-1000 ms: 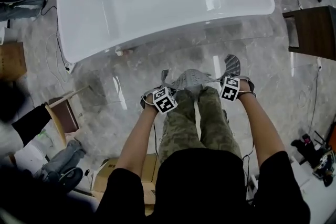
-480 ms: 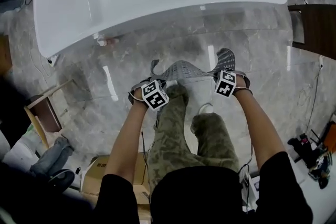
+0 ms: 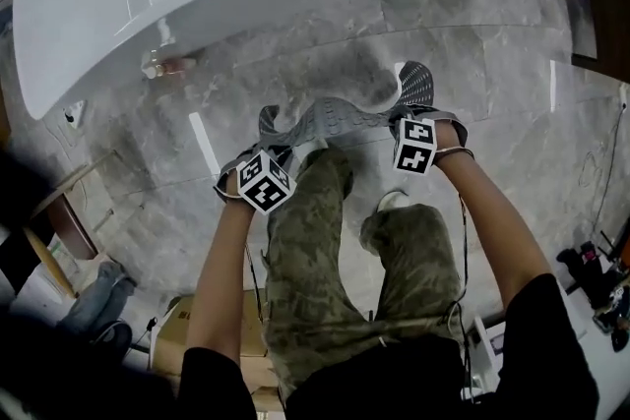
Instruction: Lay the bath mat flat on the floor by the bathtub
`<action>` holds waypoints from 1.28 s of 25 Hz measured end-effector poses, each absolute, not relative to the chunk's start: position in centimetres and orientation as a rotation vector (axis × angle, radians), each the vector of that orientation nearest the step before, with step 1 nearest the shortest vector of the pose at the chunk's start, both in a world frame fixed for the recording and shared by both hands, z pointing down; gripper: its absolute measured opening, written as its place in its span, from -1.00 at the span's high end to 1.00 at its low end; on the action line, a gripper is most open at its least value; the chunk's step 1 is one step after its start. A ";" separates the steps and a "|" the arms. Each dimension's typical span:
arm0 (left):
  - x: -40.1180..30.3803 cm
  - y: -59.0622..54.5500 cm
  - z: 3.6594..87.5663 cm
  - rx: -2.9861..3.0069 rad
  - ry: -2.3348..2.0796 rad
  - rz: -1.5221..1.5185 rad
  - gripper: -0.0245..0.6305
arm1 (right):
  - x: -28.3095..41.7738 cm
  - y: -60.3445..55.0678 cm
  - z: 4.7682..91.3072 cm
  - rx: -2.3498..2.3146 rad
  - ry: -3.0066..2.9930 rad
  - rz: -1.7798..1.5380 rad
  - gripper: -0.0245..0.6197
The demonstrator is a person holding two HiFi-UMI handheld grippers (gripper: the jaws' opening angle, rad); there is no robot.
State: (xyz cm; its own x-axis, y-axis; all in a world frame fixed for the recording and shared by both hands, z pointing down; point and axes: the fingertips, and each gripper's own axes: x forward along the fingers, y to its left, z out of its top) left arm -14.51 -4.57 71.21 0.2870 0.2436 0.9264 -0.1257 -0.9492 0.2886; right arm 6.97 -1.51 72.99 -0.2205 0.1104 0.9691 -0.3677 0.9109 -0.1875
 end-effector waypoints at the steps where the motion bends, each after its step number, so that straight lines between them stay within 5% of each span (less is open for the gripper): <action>1: -14.6 -4.3 71.9 2.258 0.100 1.710 0.83 | 6.8 -1.4 73.8 0.187 -1.748 0.432 0.84; 17: -14.4 -14.5 79.3 2.527 -0.487 1.871 0.82 | 7.7 -11.7 81.4 0.402 -1.641 0.042 0.84; 32: -13.7 -23.8 91.2 2.670 -0.860 1.636 0.82 | 8.4 -19.4 92.0 0.483 -1.595 -0.140 0.84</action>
State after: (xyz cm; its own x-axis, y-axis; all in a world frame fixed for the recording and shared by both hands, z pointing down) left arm -13.68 -23.75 91.19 0.3540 -0.4870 0.7984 -0.3813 -0.8547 -0.3523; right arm 8.40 -19.39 91.99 -0.0091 -0.3862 0.9223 -0.2201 0.9005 0.3749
